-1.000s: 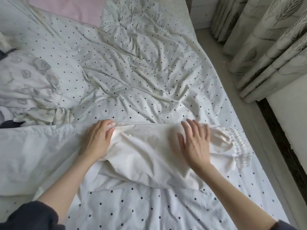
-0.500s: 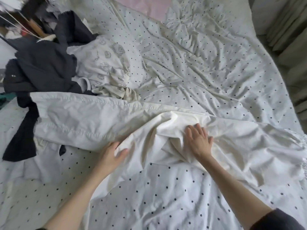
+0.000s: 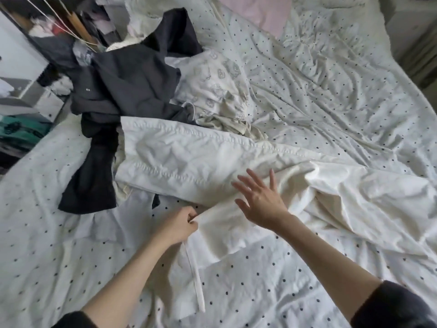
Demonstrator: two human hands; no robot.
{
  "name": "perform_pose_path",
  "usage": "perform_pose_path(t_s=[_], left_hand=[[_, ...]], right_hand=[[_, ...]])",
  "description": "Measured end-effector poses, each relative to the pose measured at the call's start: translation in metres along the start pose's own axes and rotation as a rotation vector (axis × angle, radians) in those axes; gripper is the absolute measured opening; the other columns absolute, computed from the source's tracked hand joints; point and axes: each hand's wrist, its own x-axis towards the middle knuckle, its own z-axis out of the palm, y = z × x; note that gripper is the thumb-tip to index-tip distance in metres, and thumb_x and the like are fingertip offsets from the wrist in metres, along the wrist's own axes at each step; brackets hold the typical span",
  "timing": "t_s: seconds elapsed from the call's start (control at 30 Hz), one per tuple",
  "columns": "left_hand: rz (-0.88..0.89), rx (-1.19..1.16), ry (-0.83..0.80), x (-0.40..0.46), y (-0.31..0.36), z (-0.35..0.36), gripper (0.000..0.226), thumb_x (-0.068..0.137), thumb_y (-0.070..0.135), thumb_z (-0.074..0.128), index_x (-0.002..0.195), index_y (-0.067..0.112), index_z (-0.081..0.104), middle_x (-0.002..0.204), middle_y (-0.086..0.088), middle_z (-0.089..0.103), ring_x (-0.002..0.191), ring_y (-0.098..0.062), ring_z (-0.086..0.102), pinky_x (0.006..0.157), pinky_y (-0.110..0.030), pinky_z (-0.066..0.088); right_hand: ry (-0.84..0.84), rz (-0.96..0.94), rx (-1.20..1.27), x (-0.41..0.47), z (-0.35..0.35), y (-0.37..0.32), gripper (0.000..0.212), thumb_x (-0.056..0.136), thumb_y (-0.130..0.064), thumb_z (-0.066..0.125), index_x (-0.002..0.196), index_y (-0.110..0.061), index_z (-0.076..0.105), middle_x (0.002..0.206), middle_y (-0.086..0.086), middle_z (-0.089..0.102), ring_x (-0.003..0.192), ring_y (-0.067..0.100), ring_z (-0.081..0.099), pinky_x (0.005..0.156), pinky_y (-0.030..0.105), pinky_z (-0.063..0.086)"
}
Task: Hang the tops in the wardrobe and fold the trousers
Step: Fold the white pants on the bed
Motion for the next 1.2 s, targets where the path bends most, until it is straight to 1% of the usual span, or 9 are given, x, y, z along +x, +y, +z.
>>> perform_pose_path(t_s=[0.1, 0.23, 0.4, 0.57, 0.73, 0.93, 1.03, 1.1, 1.2], left_hand=[[0.072, 0.019, 0.128, 0.012, 0.0, -0.047, 0.015, 0.089, 0.01, 0.05, 0.096, 0.014, 0.063, 0.099, -0.009, 0.067, 0.092, -0.023, 0.06, 0.065, -0.025, 0.035], [0.115, 0.104, 0.078, 0.034, 0.001, -0.095, 0.02, 0.089, 0.01, 0.049, 0.102, 0.015, 0.063, 0.103, -0.005, 0.063, 0.1, -0.023, 0.059, 0.075, -0.027, 0.042], [-0.032, 0.433, 0.234, 0.051, -0.03, -0.123, 0.024, 0.091, 0.009, 0.045, 0.101, 0.022, 0.062, 0.095, 0.0, 0.058, 0.094, -0.023, 0.056, 0.074, -0.032, 0.038], [0.072, 0.576, 0.528, 0.081, -0.029, -0.177, 0.024, 0.096, 0.017, 0.044, 0.11, 0.026, 0.061, 0.113, 0.003, 0.056, 0.108, -0.019, 0.049, 0.089, -0.037, 0.031], [0.195, 0.622, 0.665, 0.125, -0.005, -0.211, 0.021, 0.097, 0.025, 0.045, 0.106, 0.029, 0.063, 0.106, 0.006, 0.057, 0.105, -0.016, 0.045, 0.085, -0.033, 0.019], [0.199, 0.505, 0.831, 0.159, -0.023, -0.182, 0.033, 0.08, 0.011, 0.068, 0.113, 0.014, 0.062, 0.116, -0.01, 0.056, 0.112, -0.031, 0.047, 0.095, -0.047, 0.021], [0.319, 0.436, 1.004, 0.146, -0.035, -0.14, 0.04, 0.079, 0.002, 0.061, 0.117, 0.011, 0.056, 0.128, -0.014, 0.048, 0.118, -0.034, 0.042, 0.091, -0.052, 0.029], [0.449, 0.39, 0.99, 0.133, -0.035, -0.104, 0.035, 0.086, 0.008, 0.049, 0.12, 0.013, 0.052, 0.133, -0.012, 0.044, 0.121, -0.033, 0.041, 0.09, -0.052, 0.033], [0.499, 0.429, 0.743, 0.129, -0.035, -0.064, 0.043, 0.091, 0.025, 0.039, 0.134, 0.021, 0.045, 0.146, -0.011, 0.038, 0.135, -0.033, 0.033, 0.101, -0.053, 0.028]], right_hand=[[-0.054, -0.009, 0.029, 0.031, -0.01, -0.019, 0.041, 0.097, -0.037, 0.043, 0.134, -0.02, 0.049, 0.135, 0.003, 0.052, 0.133, 0.019, 0.038, 0.115, 0.045, 0.01], [0.144, 0.056, 0.097, 0.063, -0.03, -0.029, 0.024, 0.094, -0.025, 0.05, 0.104, -0.008, 0.063, 0.107, 0.01, 0.065, 0.104, 0.03, 0.058, 0.086, 0.034, 0.037], [0.252, 0.179, 0.11, 0.088, -0.038, -0.017, 0.019, 0.092, -0.026, 0.054, 0.101, -0.011, 0.062, 0.105, 0.006, 0.063, 0.106, 0.028, 0.056, 0.085, 0.036, 0.032], [0.358, 0.32, 0.229, 0.113, -0.048, -0.012, 0.018, 0.089, -0.024, 0.059, 0.095, -0.007, 0.061, 0.098, 0.011, 0.064, 0.106, 0.03, 0.054, 0.084, 0.037, 0.031], [0.195, 0.484, 0.098, 0.136, -0.046, -0.002, 0.046, 0.09, -0.045, 0.054, 0.126, -0.017, 0.05, 0.129, 0.006, 0.053, 0.127, 0.026, 0.039, 0.105, 0.043, 0.021], [0.47, 0.276, -0.029, 0.125, -0.011, -0.018, 0.061, 0.087, -0.049, 0.044, 0.14, -0.018, 0.036, 0.146, 0.011, 0.039, 0.137, 0.028, 0.03, 0.112, 0.059, 0.01], [0.399, 0.133, -0.065, 0.098, 0.023, -0.036, 0.058, 0.09, -0.046, 0.037, 0.141, -0.018, 0.034, 0.149, 0.013, 0.035, 0.139, 0.028, 0.028, 0.11, 0.06, 0.012], [0.34, 0.084, -0.061, 0.087, 0.043, -0.036, 0.054, 0.096, -0.045, 0.031, 0.142, -0.017, 0.034, 0.15, 0.012, 0.031, 0.14, 0.029, 0.026, 0.109, 0.06, 0.013], [0.238, 0.127, -0.049, 0.088, 0.058, -0.026, 0.054, 0.097, -0.047, 0.028, 0.14, -0.017, 0.04, 0.15, 0.012, 0.034, 0.141, 0.028, 0.024, 0.112, 0.055, 0.01]])
